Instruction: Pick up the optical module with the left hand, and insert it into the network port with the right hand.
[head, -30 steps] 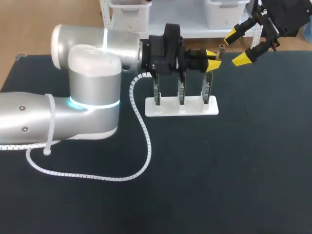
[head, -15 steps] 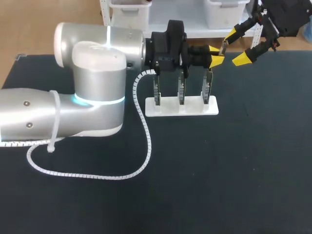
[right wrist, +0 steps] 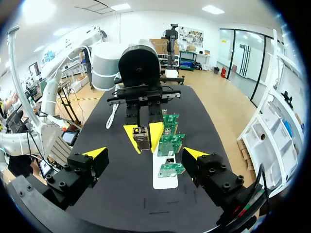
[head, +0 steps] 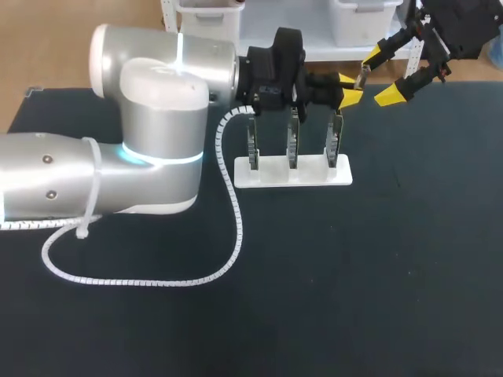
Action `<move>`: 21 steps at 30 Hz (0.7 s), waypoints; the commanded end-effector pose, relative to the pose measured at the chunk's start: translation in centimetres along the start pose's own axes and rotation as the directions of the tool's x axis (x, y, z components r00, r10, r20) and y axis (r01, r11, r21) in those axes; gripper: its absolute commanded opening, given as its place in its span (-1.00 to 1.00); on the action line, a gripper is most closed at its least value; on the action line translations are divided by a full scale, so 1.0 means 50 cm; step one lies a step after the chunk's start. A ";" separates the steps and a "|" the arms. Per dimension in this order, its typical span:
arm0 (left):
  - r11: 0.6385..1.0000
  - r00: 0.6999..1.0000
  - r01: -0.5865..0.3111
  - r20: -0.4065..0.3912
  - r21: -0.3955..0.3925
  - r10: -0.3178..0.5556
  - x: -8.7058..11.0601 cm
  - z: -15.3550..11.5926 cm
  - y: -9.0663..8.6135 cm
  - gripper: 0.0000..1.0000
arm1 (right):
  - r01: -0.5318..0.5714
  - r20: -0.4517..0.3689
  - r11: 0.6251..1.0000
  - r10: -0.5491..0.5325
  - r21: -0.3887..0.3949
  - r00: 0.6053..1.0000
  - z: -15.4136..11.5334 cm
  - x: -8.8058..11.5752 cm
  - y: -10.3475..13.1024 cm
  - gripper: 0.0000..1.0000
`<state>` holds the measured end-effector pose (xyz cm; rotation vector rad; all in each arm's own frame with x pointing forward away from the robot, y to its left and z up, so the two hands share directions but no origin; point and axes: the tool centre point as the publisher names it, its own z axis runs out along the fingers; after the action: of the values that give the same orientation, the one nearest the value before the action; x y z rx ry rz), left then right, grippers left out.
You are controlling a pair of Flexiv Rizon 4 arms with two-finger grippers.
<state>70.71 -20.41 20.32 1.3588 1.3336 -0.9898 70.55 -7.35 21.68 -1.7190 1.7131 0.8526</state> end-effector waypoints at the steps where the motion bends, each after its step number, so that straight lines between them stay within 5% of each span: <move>1: 1.000 1.000 0.001 -0.004 0.006 -0.001 -0.001 0.000 0.004 -1.00 | -0.001 -0.001 1.000 0.001 0.006 1.000 0.000 0.000 0.005 1.00; 21: 1.000 1.000 -0.001 0.015 -0.021 0.002 -0.006 -0.019 0.013 -1.00 | -0.001 -0.001 1.000 0.001 0.006 1.000 0.000 0.000 0.005 1.00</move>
<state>71.48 -19.70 20.90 1.3426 1.3319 -0.9819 70.55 -7.35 21.68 -1.7190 1.7131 0.8526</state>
